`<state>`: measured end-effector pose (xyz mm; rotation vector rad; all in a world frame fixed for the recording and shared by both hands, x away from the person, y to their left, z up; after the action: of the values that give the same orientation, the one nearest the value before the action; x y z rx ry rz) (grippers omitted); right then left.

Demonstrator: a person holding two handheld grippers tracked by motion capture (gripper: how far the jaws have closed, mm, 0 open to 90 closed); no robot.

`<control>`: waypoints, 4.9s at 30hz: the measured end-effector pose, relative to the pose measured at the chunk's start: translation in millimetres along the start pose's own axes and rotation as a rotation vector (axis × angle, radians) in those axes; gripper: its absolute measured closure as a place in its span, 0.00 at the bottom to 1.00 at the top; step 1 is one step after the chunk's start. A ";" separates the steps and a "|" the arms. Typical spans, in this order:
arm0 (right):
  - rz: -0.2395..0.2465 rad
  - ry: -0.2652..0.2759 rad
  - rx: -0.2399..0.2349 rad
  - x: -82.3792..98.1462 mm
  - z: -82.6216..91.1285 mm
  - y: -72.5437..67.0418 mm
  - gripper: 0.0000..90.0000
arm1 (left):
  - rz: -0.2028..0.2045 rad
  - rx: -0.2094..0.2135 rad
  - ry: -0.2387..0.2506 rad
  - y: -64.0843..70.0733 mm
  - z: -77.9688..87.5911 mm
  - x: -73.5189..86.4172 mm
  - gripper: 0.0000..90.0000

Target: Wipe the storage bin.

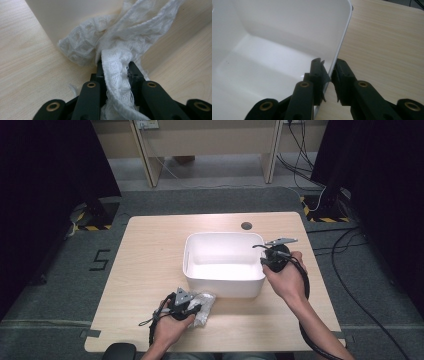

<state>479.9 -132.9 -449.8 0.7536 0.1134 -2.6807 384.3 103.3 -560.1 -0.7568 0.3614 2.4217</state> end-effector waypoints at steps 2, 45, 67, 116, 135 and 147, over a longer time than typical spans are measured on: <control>0.001 0.001 0.001 0.0 0.1 0.2 0.87 | 0.000 0.001 0.000 0.3 0.0 -0.4 0.84; 0.010 0.006 0.001 -0.4 -0.3 -2.0 0.86 | 0.002 -0.012 0.120 6.5 37.5 -26.8 0.84; 0.014 0.007 0.007 -0.2 -0.6 -2.2 0.85 | 0.000 -0.029 0.183 9.4 54.4 -40.0 0.84; 0.022 0.010 0.016 -0.2 -1.0 -1.7 0.85 | -0.035 -0.017 0.198 24.4 50.1 -54.2 0.84; 0.022 0.010 0.015 0.1 -0.6 -2.4 0.84 | -0.032 -0.021 0.185 23.5 37.6 -49.8 0.84; 0.022 0.011 0.015 0.0 -0.3 -3.0 0.84 | -0.034 -0.026 0.175 21.8 30.9 -45.2 0.84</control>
<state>479.0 -130.1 -450.2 0.7703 0.0868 -2.6597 388.6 78.4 -506.8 -0.9817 0.3825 2.3390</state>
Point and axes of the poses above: each handheld gripper's, and its own axes: z roughly backward along the jaws, x roughly out of its underside, y roughly to its right, the point moved 10 cm from there along -z, roughly forward along the jaws, and after that the axes turned 12 degrees about -y, right-handed, at the moved point
